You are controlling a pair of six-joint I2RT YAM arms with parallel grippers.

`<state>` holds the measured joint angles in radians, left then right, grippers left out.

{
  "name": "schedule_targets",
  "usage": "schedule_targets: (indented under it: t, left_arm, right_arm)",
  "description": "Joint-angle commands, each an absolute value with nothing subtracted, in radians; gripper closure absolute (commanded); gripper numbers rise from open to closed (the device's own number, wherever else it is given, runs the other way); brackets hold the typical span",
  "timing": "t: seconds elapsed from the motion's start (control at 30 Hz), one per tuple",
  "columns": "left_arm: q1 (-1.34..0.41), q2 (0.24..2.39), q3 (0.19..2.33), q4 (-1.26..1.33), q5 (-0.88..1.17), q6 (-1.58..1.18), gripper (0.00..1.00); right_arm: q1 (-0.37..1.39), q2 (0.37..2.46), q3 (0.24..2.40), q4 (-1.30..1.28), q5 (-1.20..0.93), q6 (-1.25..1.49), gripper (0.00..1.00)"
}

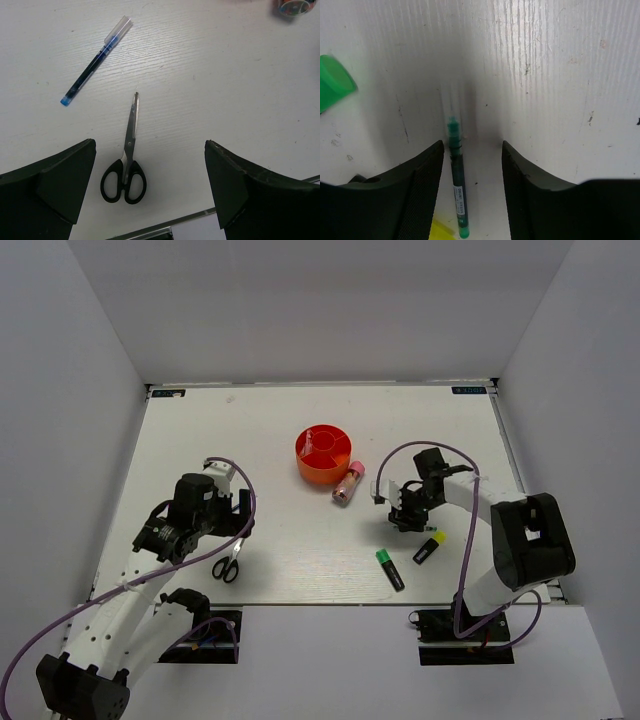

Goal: Sort the stationery into containers
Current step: Pick up the pen from the center of the board.

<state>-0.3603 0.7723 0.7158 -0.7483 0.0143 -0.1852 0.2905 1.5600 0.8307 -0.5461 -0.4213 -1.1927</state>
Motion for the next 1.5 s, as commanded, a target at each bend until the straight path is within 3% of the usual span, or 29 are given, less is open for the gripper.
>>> schedule_targets:
  t: [0.0,0.2,0.5,0.63,1.23,1.47]
  left_arm:
    - [-0.365,0.758,0.723,-0.739,0.006,-0.176,0.00]
    - [-0.365,0.753,0.719,-0.741,0.005,-0.178,0.00]
    - [-0.365,0.753,0.718,-0.742,0.006,-0.176,0.00]
    - [-0.365,0.756,0.716,-0.744,-0.020,-0.175,0.00]
    - [-0.364,0.772,0.712,-0.741,-0.040,-0.169,0.00]
    - [-0.365,0.778,0.703,-0.738,-0.055,-0.166,0.00]
  right_arm:
    - [0.311,1.588,0.813,-0.517,-0.379,-1.203,0.48]
    - [0.331,1.612,0.798,-0.528,-0.348,-1.212,0.54]
    - [0.334,1.646,0.813,-0.642,-0.344,-1.252,0.90]
    - [0.331,1.674,0.893,-0.729,-0.364,-1.233,1.00]
    - [0.333,1.608,1.153,-0.796,-0.426,-0.976,1.00]
    - [0.334,1.667,1.411,-0.718,-0.477,-0.743,1.00]
